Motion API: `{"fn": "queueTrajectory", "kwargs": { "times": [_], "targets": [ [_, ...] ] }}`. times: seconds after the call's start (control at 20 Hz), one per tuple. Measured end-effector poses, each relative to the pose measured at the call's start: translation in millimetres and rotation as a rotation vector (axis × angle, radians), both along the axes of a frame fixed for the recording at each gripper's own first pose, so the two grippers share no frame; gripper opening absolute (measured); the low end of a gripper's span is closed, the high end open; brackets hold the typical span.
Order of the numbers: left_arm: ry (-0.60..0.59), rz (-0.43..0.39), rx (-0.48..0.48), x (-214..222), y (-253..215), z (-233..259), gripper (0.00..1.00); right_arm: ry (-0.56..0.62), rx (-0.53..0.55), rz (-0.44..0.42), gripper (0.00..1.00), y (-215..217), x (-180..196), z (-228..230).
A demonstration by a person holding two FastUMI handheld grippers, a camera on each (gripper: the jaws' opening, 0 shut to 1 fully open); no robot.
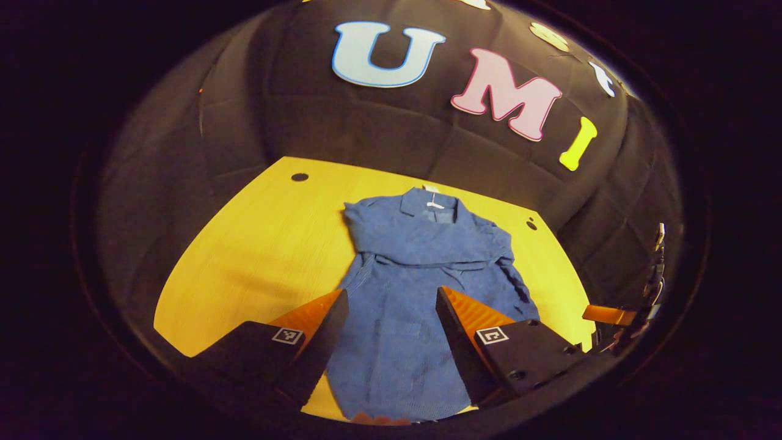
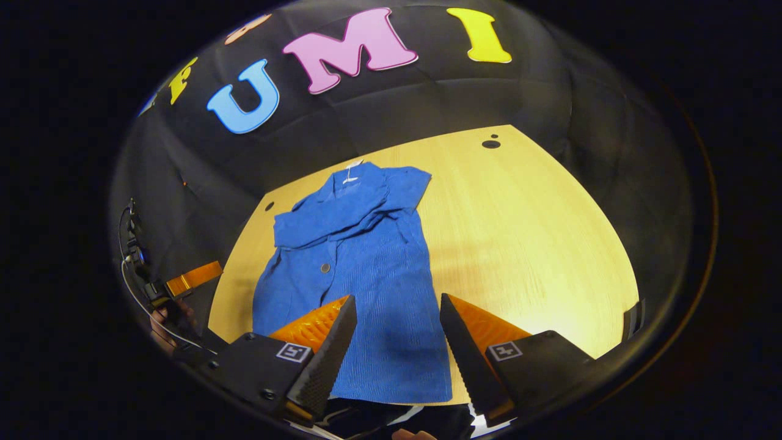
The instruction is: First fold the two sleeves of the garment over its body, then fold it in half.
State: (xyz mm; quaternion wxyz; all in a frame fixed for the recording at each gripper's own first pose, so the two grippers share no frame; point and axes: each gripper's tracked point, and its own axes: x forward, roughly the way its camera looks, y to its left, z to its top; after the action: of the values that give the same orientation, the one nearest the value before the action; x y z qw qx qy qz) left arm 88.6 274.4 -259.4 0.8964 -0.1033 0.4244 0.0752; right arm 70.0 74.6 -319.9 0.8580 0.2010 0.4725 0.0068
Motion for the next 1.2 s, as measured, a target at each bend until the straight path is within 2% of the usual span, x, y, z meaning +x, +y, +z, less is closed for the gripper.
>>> {"fn": "queueTrajectory", "kwargs": {
  "times": [0.15, 0.3, 0.4, 0.55, 0.75, 0.8, 0.9, 0.95, 1.0, 1.2],
  "targets": [
    [0.11, 0.048, -0.012, -33, 20, -28, 0.83, 0.072, -0.006, 0.006, 0.9, 5, -12, -17],
    [0.242, 0.057, -0.057, -62, 19, -57, 0.85, 0.148, -0.013, -0.001, 0.9, 7, -24, -31],
    [0.302, 0.074, -0.095, -64, 13, -71, 0.83, 0.205, -0.02, 0.003, 0.9, 8, -35, -40],
    [0.358, 0.101, -0.142, -66, 8, -76, 0.86, 0.277, -0.033, 0.019, 0.91, 7, -51, -51],
    [0.417, 0.075, -0.103, -76, 8, -80, 0.86, 0.37, -0.039, 0.026, 0.91, 8, -70, -62],
    [0.427, 0.068, -0.087, -76, 9, -81, 0.86, 0.383, -0.041, 0.03, 0.83, 9, -72, -66],
    [0.458, 0.06, -0.09, -78, 4, -85, 0.86, 0.41, -0.049, 0.042, 0.83, 10, -77, -69],
    [0.468, 0.06, -0.101, -77, 2, -87, 0.86, 0.421, -0.058, 0.046, 0.85, 11, -78, -72],
    [0.48, 0.058, -0.108, -81, 1, -88, 0.86, 0.43, -0.064, 0.05, 0.99, 10, -79, -74],
    [0.528, 0.058, -0.092, -86, -2, -95, 0.86, 0.465, -0.097, 0.07, 0.99, 8, -84, -81]
  ]
}}
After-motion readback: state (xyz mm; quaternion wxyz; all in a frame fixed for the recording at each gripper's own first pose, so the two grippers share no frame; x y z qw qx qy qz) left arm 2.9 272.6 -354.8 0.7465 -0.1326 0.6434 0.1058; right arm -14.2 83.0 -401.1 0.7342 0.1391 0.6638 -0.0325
